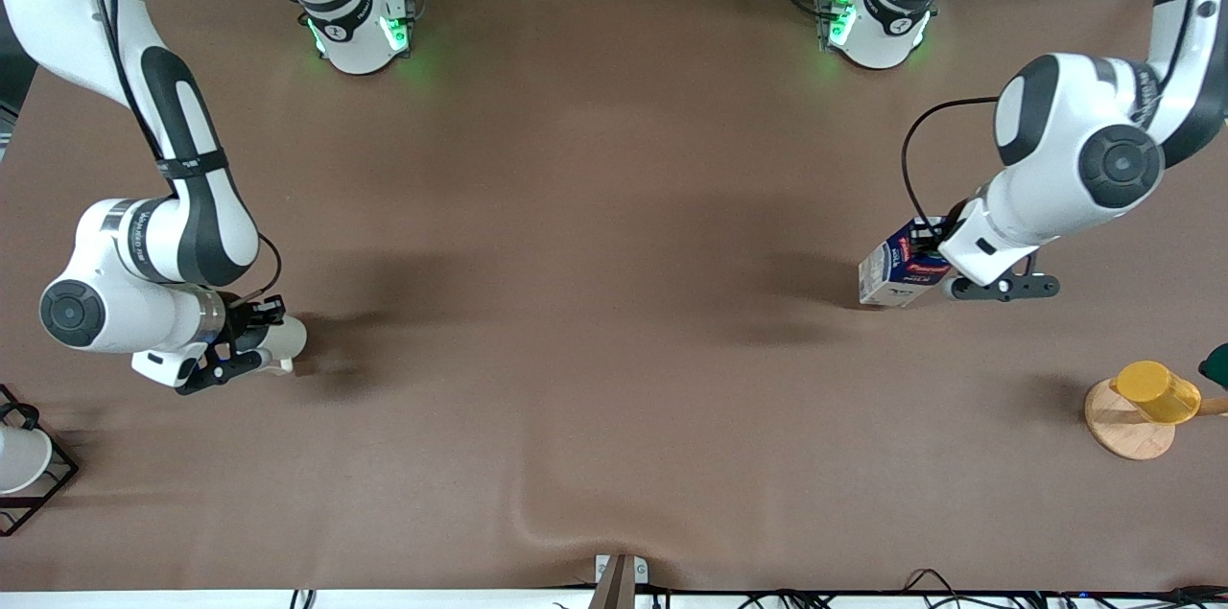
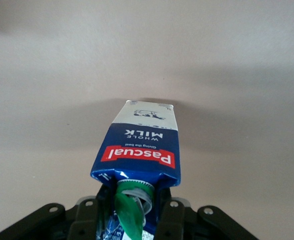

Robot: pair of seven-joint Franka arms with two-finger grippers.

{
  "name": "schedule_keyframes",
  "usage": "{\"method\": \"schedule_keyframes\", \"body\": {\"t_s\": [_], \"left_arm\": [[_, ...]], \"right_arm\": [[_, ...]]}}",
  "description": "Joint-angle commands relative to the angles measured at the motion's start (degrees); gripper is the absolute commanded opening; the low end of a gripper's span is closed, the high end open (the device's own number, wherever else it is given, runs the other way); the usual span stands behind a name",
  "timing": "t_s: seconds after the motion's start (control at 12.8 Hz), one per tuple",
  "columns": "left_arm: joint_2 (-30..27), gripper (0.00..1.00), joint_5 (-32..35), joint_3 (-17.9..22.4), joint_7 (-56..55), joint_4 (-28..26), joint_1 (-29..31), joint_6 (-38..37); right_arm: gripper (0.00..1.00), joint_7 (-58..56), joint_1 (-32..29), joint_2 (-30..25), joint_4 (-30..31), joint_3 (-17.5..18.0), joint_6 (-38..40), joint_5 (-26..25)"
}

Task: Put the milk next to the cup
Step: 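Grasp the white mug with the right gripper and carry it to the table center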

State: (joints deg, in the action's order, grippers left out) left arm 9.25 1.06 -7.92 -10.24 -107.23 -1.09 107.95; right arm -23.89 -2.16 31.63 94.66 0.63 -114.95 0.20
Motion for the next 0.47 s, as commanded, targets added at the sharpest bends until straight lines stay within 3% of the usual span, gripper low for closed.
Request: {"method": "schedule_keyframes", "body": {"t_s": [0.0, 0.39], "left_arm": [[0.0, 0.23, 0.6, -0.3, 0.2, 6.4, 0.3, -5.6], [-0.5, 0.24, -0.2, -0.3, 0.4, 12.0, 0.6, -11.2]], "right_arm": [[0.0, -0.2, 3.1, -0.5, -3.9, 0.8, 1.6, 0.1], [0.0, -0.4, 17.1, 0.1, -9.6, 0.9, 1.1, 0.7]]}}
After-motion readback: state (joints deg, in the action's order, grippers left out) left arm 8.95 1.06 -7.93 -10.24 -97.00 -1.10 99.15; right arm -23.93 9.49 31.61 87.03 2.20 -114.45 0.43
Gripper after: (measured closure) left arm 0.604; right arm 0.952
